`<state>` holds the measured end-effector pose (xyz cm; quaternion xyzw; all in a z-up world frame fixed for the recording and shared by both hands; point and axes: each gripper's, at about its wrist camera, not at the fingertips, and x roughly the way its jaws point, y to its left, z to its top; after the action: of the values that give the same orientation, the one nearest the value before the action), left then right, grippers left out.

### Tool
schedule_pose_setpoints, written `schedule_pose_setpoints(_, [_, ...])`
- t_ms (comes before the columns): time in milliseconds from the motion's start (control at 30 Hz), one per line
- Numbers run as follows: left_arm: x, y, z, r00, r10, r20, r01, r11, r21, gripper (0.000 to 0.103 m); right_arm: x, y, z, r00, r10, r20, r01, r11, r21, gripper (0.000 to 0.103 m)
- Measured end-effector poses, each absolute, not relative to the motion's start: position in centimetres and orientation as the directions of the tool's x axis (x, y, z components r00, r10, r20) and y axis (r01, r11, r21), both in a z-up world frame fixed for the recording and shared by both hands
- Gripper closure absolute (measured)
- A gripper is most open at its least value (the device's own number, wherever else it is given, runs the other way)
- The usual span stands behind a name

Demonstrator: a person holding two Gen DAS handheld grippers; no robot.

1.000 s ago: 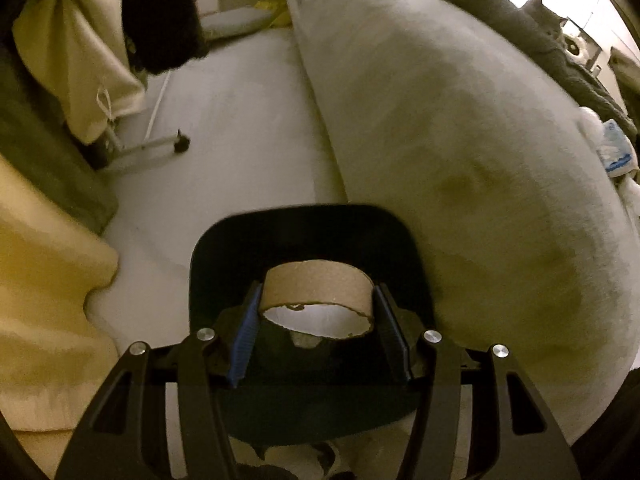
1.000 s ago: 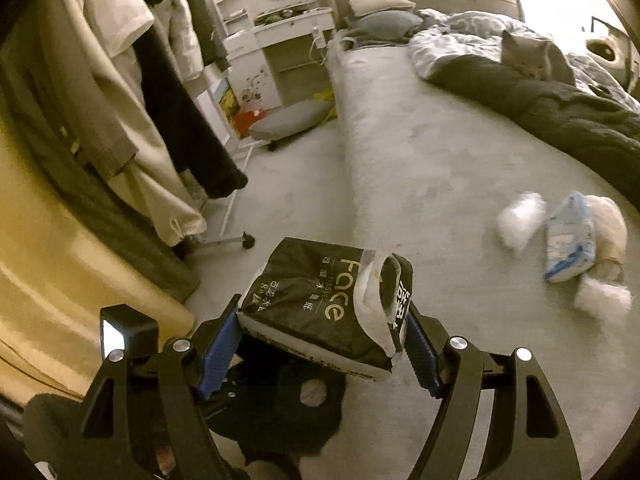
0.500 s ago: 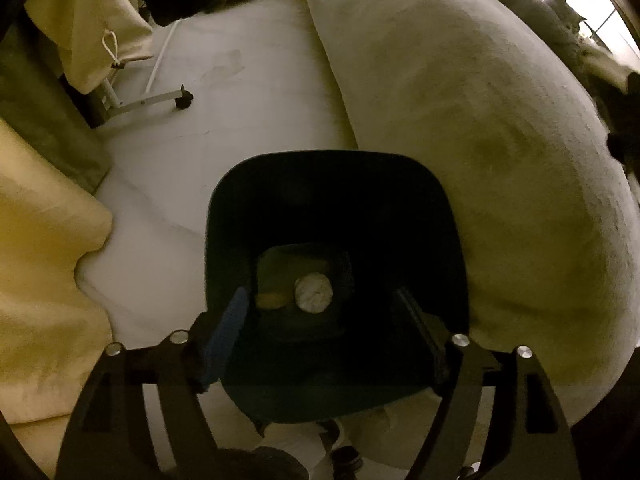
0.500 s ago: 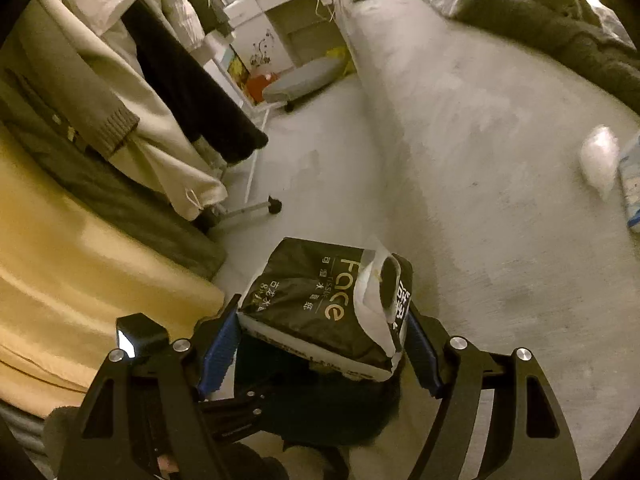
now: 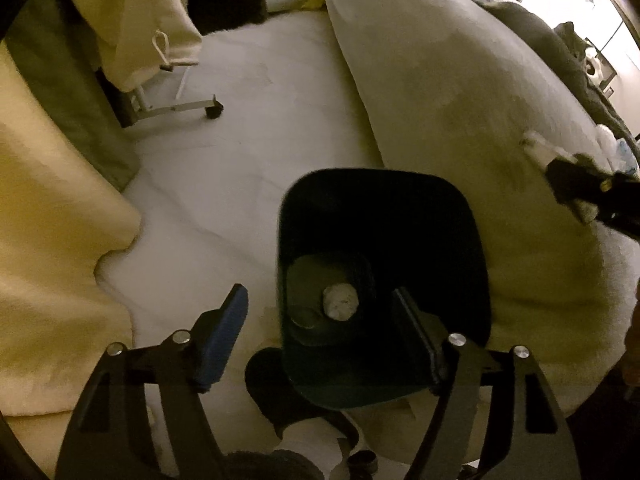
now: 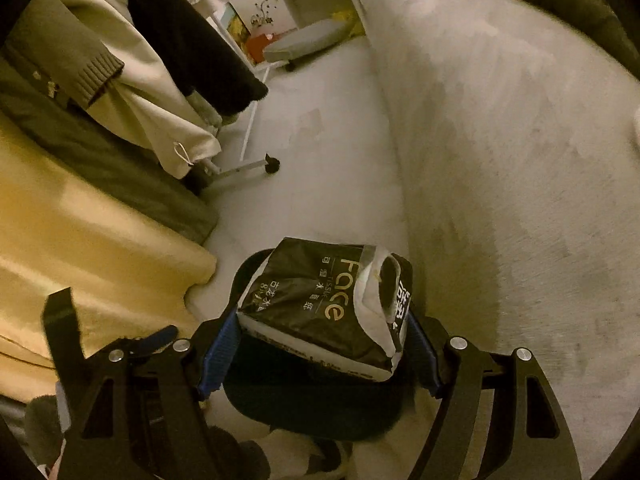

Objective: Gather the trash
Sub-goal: 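Open both tools to drop the tape roll and tissue pack into the bin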

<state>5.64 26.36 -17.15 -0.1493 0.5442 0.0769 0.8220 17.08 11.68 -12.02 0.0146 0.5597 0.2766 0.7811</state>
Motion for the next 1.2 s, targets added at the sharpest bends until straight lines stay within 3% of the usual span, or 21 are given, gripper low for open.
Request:
schedule_pose_setpoints(500, [3.6, 28.3, -11.7, 0.551, -0.042, -0.833, -0.264, 0.938, -0.223, 0.035, 15.6, 17.0, -18.3, 0.169, 0.316, -0.933, -0.516, 0.835, 0.189, 0.028])
schedule_pose_setpoints(933, [1.7, 27.4, -6.8, 0.653, -0.072, -0.754, -0.169, 0.957, -0.237, 0.051, 14.2, 19.6, -22.0, 0.140, 0.213, -0.967, -0.631, 0.772, 0.079, 0.026])
schedule_pose_setpoints(1200, [1.2, 26.9, -2.7, 0.732, -0.029, -0.680, -0.131, 0.975, -0.182, 0.054, 13.5, 20.5, -21.3, 0.173, 0.267, -0.948, -0.660, 0.746, 0.089, 0.012])
